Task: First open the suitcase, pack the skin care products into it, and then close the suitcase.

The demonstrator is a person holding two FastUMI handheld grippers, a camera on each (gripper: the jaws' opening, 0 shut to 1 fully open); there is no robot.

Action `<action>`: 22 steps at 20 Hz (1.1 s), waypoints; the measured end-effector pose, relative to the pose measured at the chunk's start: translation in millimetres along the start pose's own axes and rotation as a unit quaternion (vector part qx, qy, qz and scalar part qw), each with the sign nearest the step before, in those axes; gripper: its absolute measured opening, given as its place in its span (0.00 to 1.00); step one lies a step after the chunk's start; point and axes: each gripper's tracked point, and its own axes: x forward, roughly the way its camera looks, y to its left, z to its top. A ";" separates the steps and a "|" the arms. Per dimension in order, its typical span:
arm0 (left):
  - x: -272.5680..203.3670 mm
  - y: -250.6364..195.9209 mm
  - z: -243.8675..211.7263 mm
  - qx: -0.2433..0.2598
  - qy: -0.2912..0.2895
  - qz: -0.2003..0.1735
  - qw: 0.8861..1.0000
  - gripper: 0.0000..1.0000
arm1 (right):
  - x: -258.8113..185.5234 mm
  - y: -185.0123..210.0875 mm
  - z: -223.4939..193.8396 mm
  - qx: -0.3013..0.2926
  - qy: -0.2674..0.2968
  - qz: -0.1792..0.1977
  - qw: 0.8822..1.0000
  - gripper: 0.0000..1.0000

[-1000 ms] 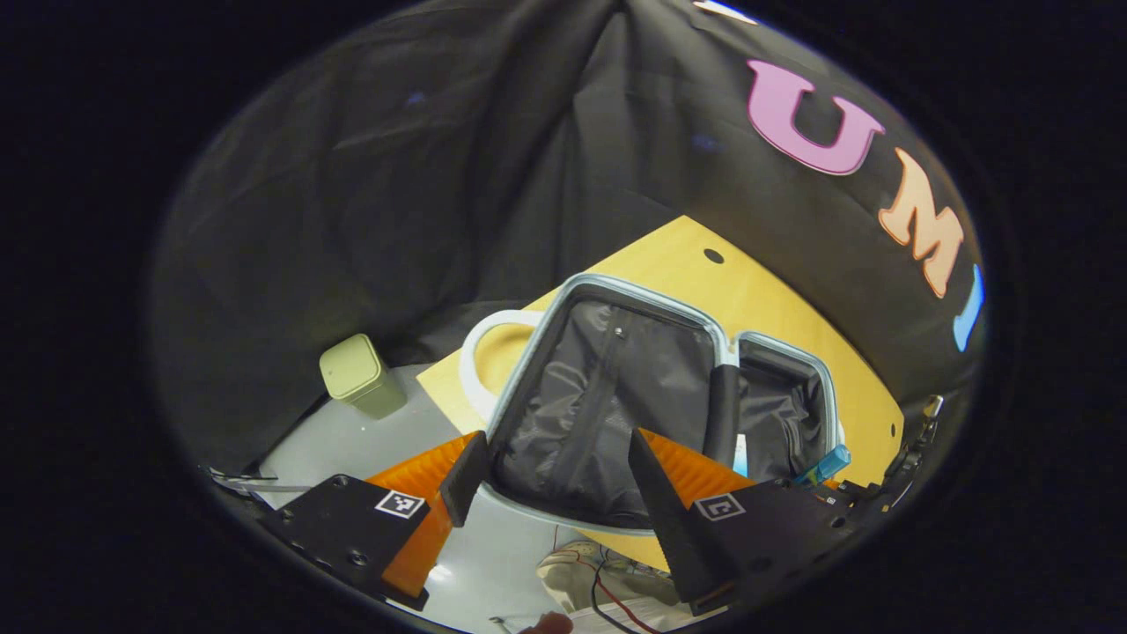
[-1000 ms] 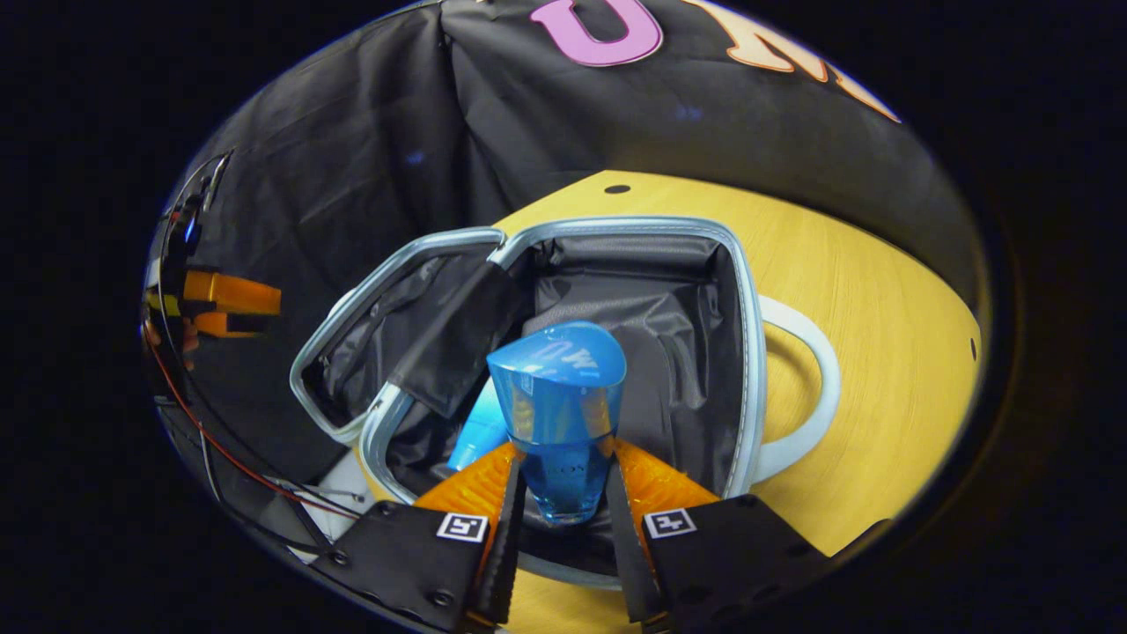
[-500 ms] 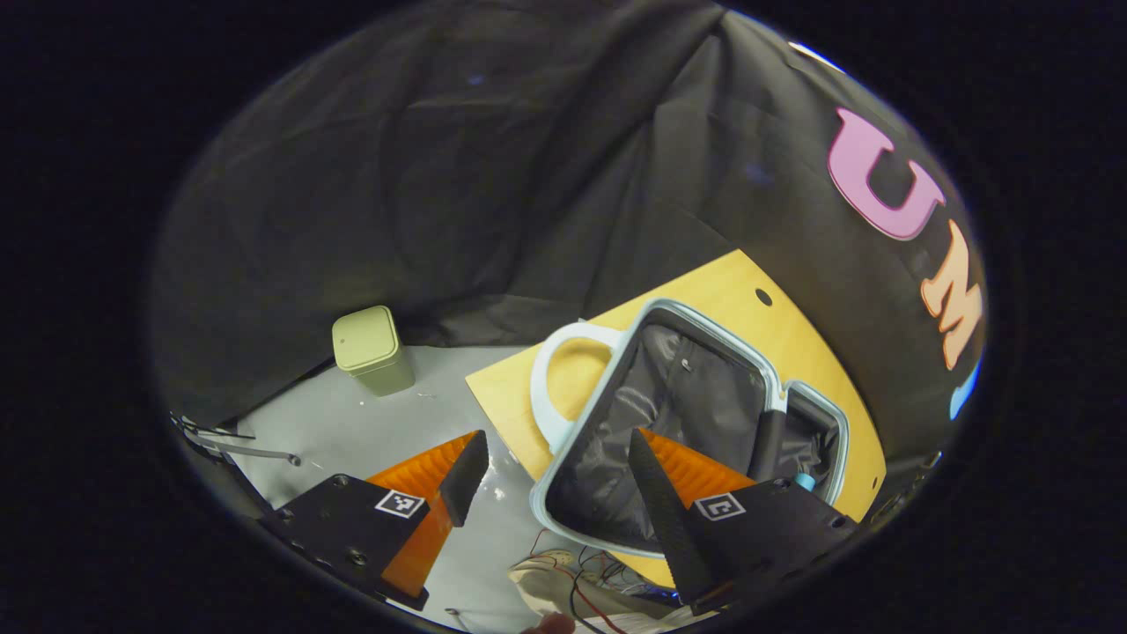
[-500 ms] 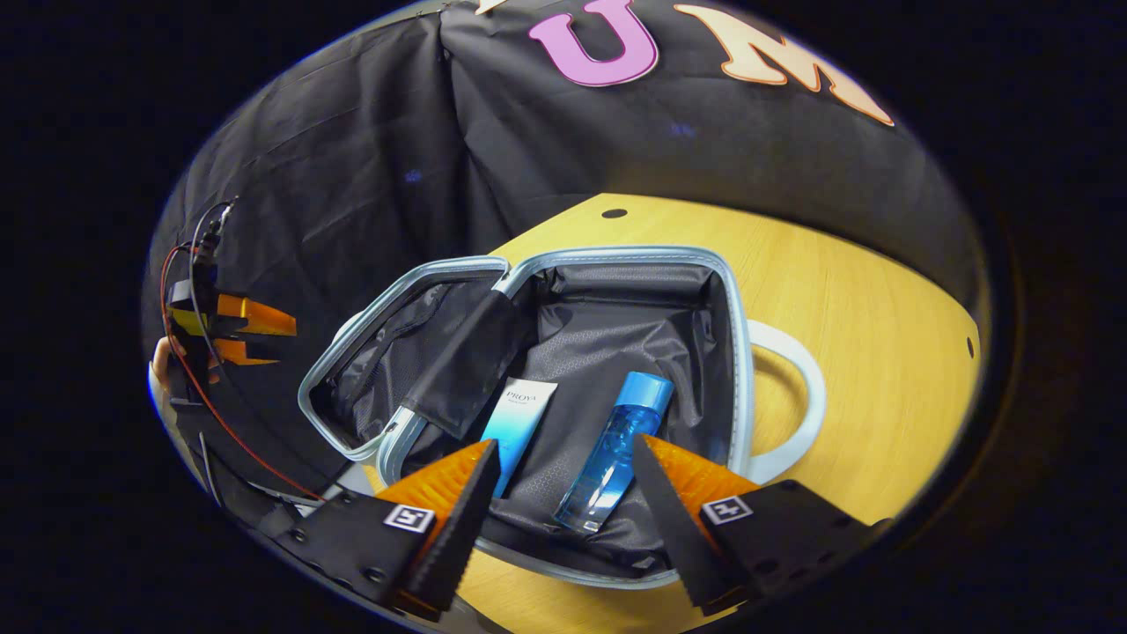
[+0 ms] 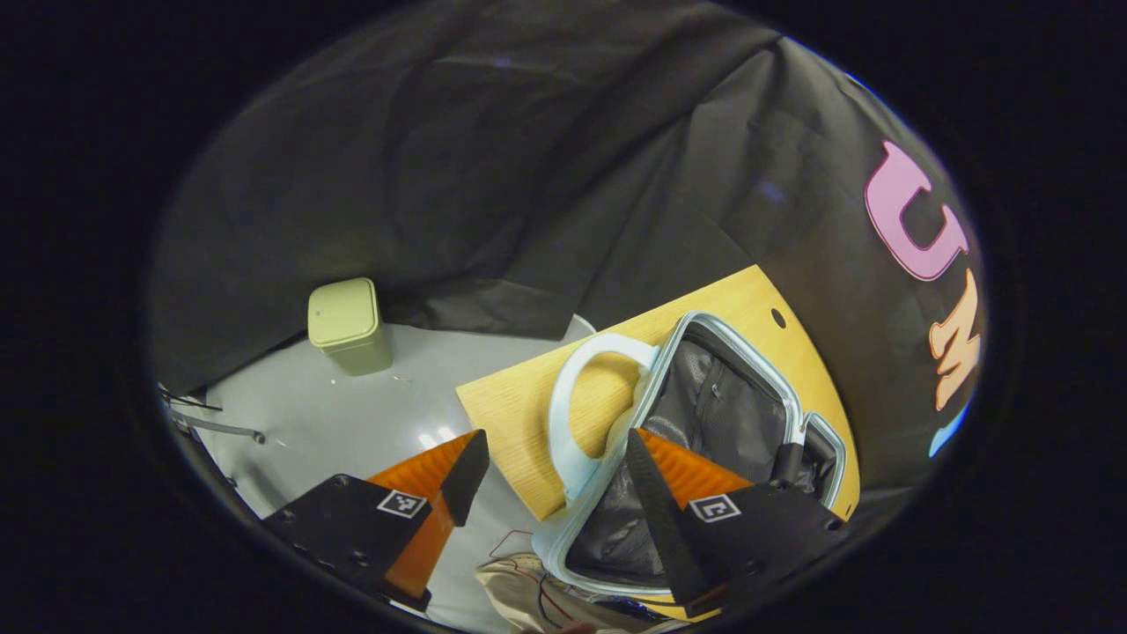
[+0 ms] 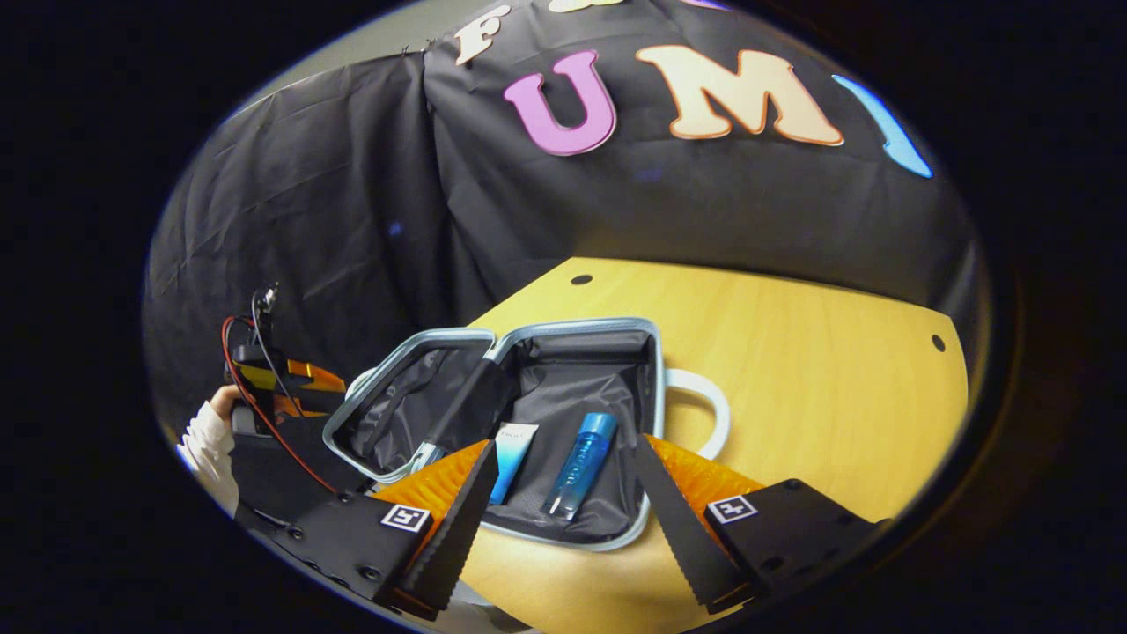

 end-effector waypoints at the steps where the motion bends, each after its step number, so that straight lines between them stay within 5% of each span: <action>1: 4.0 1.4 1.2 -0.003 0.000 -0.002 1.000 0.90 | -8.0 -5.9 3.1 0.002 -0.006 -0.008 1.000 0.98; 3: 11.2 1.9 4.8 -0.005 0.000 -0.009 1.000 0.87 | -21.1 -17.7 8.5 0.008 -0.017 -0.025 1.000 0.98; 4: 15.4 0.4 6.4 -0.002 0.000 -0.014 1.000 0.70 | -26.0 -22.9 8.4 0.013 -0.018 -0.031 0.999 0.98; 11: 45.3 -10.0 5.1 -0.001 0.030 -0.046 0.999 0.58 | -47.2 -28.8 -8.3 0.014 -0.006 -0.048 0.999 0.98; 13: 49.8 -14.1 3.1 -0.005 0.039 -0.056 0.998 0.44 | -48.4 -25.5 -7.2 0.017 -0.008 -0.045 0.999 0.98; 14: 52.5 -11.9 2.8 -0.002 0.041 -0.050 0.998 0.49 | -49.6 -23.5 -6.7 0.018 -0.009 -0.042 0.999 0.98; 15: 55.2 -6.4 2.9 0.007 0.042 -0.037 0.998 0.27 | -50.5 -21.8 -6.5 0.017 -0.010 -0.041 0.999 0.98; 17: 53.3 -3.5 3.3 0.005 0.044 -0.031 0.999 0.01 | -51.6 -20.6 -6.8 0.013 -0.010 -0.041 0.999 0.98; 18: 53.2 -5.1 4.6 0.003 0.044 -0.035 0.998 0.08 | -52.4 -20.1 -7.2 0.011 -0.010 -0.040 0.999 0.98; 22: 44.2 -11.3 7.4 0.009 0.038 -0.054 0.998 0.05 | -55.9 -22.5 -5.6 0.014 -0.014 -0.044 0.999 0.98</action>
